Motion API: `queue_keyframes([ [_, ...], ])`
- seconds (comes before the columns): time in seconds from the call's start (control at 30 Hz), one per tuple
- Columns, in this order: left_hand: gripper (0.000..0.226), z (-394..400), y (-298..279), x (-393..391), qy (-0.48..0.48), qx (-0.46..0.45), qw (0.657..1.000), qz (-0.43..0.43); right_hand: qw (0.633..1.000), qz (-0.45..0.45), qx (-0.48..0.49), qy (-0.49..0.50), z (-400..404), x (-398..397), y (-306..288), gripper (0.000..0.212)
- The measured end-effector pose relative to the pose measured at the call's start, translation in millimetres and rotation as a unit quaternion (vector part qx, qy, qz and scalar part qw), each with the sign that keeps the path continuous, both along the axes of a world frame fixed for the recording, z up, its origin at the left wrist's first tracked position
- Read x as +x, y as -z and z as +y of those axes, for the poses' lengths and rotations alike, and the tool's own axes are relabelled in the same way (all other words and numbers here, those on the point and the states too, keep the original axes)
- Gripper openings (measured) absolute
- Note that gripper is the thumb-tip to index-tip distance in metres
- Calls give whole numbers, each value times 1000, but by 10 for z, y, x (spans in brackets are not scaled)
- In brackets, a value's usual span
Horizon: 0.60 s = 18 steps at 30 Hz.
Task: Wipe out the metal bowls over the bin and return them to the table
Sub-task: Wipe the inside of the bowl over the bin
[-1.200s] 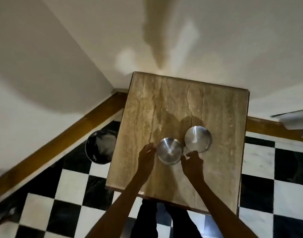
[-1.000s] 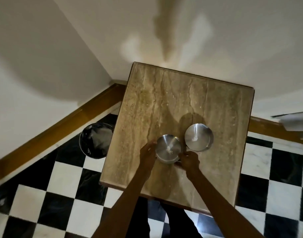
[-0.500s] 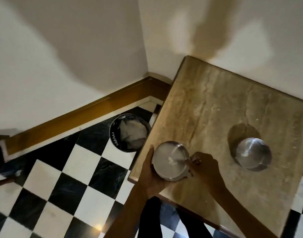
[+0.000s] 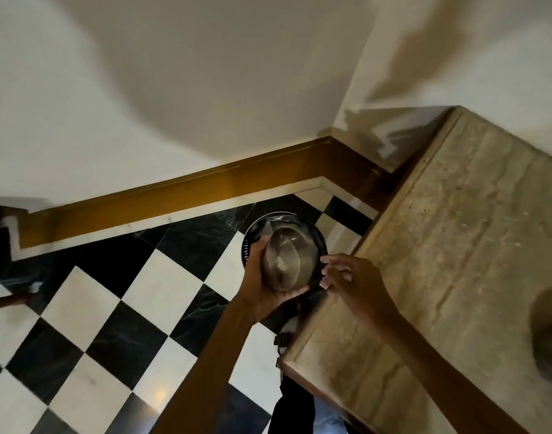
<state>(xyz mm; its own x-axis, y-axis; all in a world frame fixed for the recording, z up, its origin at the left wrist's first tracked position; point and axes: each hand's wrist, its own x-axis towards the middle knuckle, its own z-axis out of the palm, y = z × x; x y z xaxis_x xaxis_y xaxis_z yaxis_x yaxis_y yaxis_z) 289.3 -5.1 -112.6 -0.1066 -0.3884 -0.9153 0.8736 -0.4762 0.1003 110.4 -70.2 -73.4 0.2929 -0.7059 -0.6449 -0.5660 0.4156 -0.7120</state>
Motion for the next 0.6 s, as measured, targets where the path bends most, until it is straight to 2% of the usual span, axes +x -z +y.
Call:
queue_keyframes([
  [0.1, 60, -103, 292, 118, 93, 5, 990, -103, 999, -27, 10, 16, -58, 94, 136, 23],
  [0.17, 80, -114, 499, 139, 165, 10, 966, -199, 999, -12, -30, -23, -82, 183, 215, 25],
  [0.2, 85, -119, 573, 125, 206, 14, 941, -268, 996, -3, -67, -58, -96, 234, 227, 28],
  [0.23, 84, -100, 630, 97, 254, 11, 901, -352, 990, 2, -102, -95, -97, 284, 248, 30],
  [0.27, 85, -77, 662, 76, 313, -4, 838, -447, 983, 3, -132, -126, -102, 330, 261, 32],
  [0.33, 111, 13, 713, 46, 410, -62, 704, -577, 964, 21, -177, -196, -83, 405, 288, 41],
  [0.37, 122, 54, 701, 42, 437, -91, 660, -604, 948, 44, -211, -234, -64, 436, 285, 49],
  [0.43, 127, 130, 693, 45, 465, -138, 612, -624, 910, 77, -293, -285, -3, 458, 270, 67],
  [0.5, 128, 173, 652, 73, 472, -171, 595, -627, 873, 89, -353, -323, 74, 445, 257, 80],
  [0.6, 131, 201, 578, 126, 457, -198, 573, -650, 786, 139, -343, -495, 117, 348, 352, 87],
])
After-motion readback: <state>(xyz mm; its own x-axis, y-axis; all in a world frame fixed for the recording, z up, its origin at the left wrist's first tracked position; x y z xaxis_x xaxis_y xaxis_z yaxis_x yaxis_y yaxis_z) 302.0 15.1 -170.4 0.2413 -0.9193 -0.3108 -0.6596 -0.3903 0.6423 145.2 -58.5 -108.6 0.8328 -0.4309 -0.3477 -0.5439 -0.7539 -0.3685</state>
